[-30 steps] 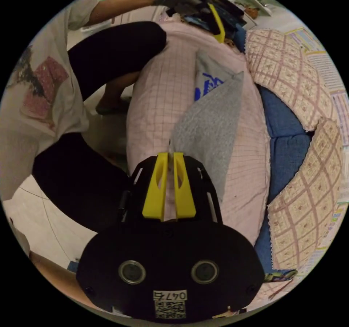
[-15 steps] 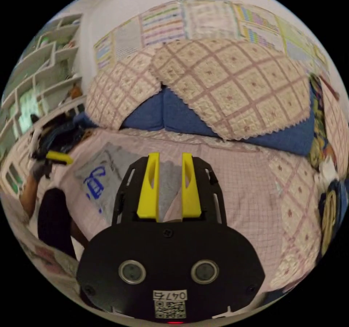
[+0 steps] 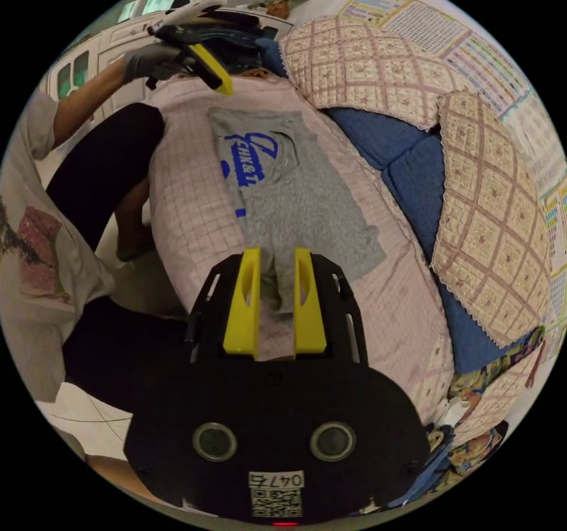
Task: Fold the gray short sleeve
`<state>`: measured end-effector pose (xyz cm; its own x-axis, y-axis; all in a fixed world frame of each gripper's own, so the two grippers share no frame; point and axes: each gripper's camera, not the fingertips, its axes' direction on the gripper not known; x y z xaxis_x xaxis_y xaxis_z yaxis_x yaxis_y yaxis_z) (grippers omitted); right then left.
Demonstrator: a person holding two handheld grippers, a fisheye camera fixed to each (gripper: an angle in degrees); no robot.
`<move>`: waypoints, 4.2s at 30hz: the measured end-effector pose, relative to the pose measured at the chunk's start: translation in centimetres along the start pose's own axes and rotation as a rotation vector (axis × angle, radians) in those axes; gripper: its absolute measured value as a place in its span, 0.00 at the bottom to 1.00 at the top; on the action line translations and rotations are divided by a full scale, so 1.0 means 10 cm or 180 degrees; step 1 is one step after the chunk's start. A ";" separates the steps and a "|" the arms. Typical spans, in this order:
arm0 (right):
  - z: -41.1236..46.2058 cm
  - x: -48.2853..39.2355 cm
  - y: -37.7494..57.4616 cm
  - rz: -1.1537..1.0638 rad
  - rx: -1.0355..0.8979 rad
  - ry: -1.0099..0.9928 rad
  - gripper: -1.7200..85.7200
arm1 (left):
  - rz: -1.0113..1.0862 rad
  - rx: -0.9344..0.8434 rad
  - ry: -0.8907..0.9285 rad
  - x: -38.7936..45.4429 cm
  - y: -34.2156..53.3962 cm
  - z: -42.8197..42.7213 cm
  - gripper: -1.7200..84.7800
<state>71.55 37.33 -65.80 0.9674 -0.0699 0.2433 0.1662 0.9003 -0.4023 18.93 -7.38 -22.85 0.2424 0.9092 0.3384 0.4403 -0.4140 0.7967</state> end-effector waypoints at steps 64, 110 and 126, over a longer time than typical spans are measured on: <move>-2.22 0.49 3.59 0.2348 0.0505 -0.1232 0.01 | 0.0060 -0.0231 0.0297 3.26 -0.36 -0.75 0.08; -2.09 0.68 4.43 0.3466 0.0681 -0.1632 0.11 | -0.2734 0.0890 0.1363 3.18 2.40 3.86 0.13; -2.97 1.07 4.25 0.3032 0.2657 -0.2117 0.01 | -0.2317 0.2155 0.2033 3.25 2.55 4.76 0.02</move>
<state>94.63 62.13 -106.52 0.3377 0.6947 0.6351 -0.8690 0.4894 -0.0733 79.22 9.55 -15.37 -0.6467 0.7183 0.2564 0.7113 0.4466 0.5428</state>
